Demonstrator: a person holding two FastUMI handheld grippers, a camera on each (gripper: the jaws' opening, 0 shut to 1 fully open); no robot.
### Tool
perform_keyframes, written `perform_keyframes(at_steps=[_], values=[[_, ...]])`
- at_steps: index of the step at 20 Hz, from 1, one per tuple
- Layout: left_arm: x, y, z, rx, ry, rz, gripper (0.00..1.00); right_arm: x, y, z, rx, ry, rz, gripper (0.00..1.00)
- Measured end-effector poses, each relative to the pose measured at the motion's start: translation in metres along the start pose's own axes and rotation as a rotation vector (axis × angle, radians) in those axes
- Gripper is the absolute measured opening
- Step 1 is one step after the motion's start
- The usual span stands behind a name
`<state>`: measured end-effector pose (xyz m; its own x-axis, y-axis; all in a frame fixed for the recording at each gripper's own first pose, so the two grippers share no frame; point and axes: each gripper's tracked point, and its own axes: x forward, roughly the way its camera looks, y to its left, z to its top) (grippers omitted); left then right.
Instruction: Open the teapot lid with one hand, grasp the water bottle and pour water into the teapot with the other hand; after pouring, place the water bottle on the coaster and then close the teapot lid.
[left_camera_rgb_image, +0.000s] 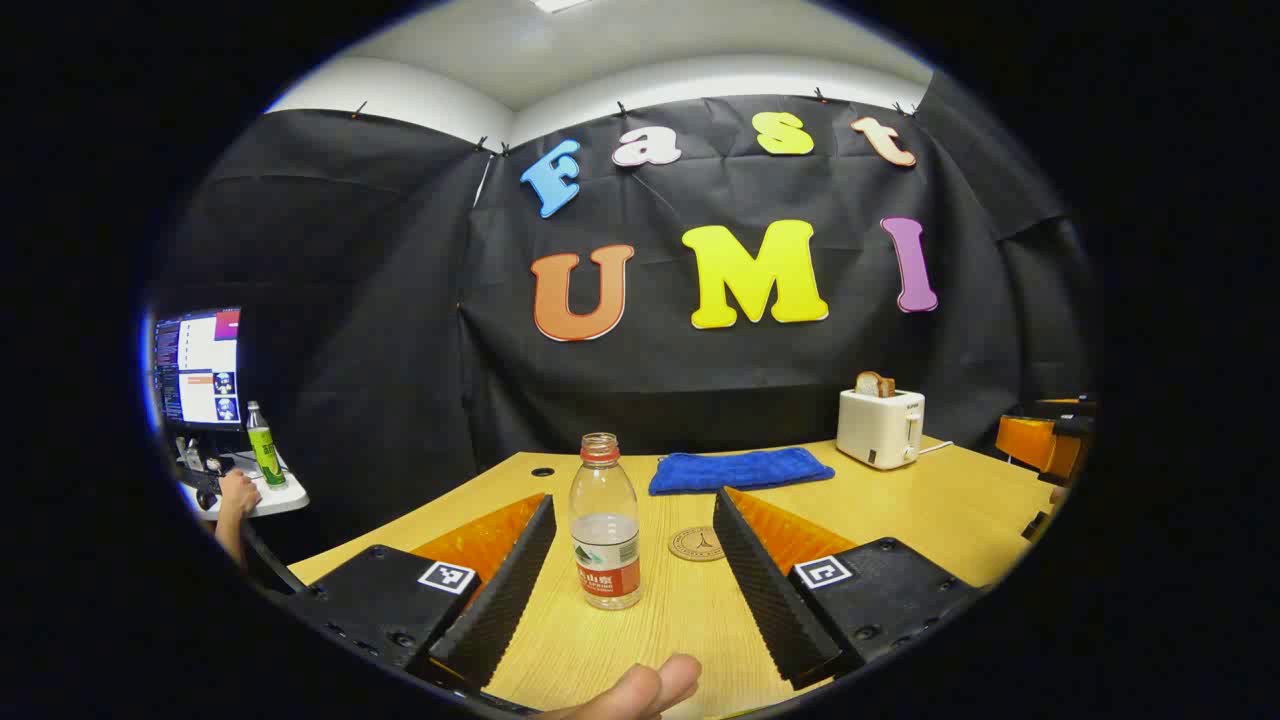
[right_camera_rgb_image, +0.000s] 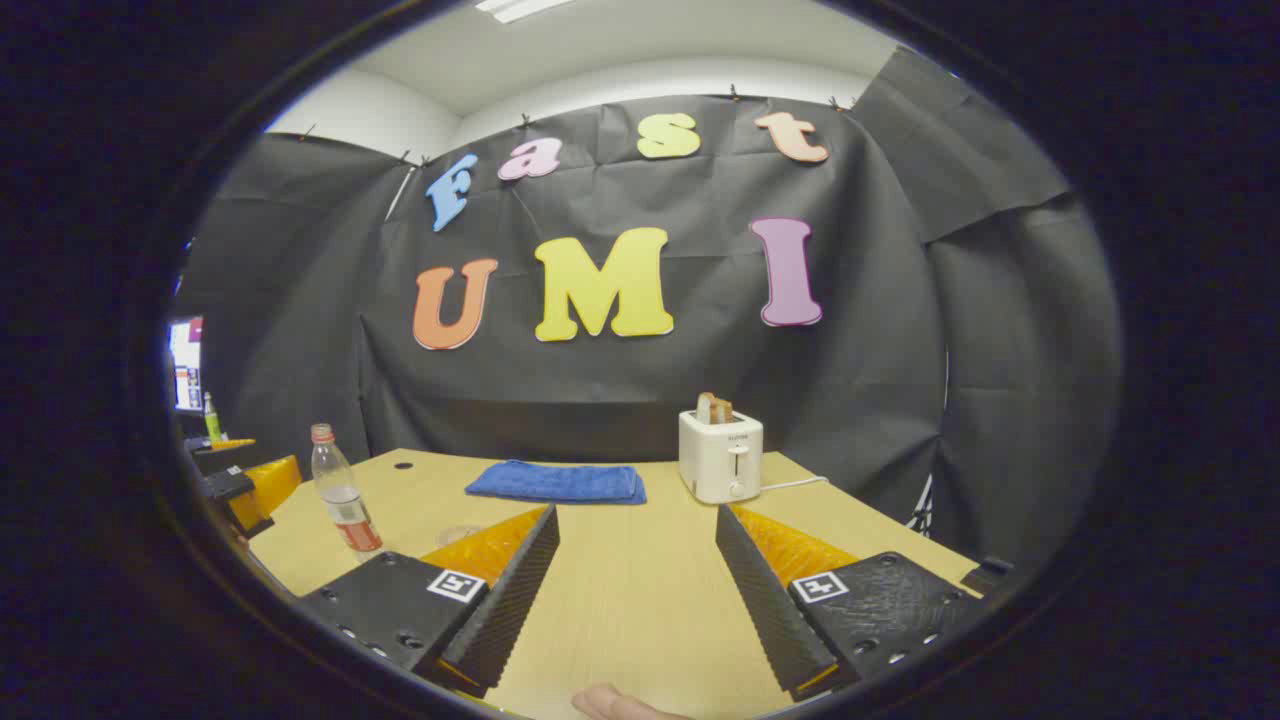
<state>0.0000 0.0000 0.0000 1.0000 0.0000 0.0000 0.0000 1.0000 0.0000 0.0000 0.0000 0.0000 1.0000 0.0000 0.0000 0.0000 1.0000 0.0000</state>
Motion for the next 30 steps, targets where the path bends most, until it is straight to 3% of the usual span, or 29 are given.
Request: perform_keyframes(at_steps=[5,17,30], values=[[0.0,0.005,-0.004,-0.049,0.035,-0.031,0.96,-0.003,0.011,-0.012,-0.02,0.038,0.012,0.95],[0.004,0.003,-0.007,-0.029,0.025,-0.037,0.99,0.011,0.021,-0.03,-0.047,0.06,0.031,0.98],[0.014,0.014,-0.014,0.022,0.023,-0.018,0.99,0.078,0.104,-0.083,-0.006,0.09,0.169,0.95]])
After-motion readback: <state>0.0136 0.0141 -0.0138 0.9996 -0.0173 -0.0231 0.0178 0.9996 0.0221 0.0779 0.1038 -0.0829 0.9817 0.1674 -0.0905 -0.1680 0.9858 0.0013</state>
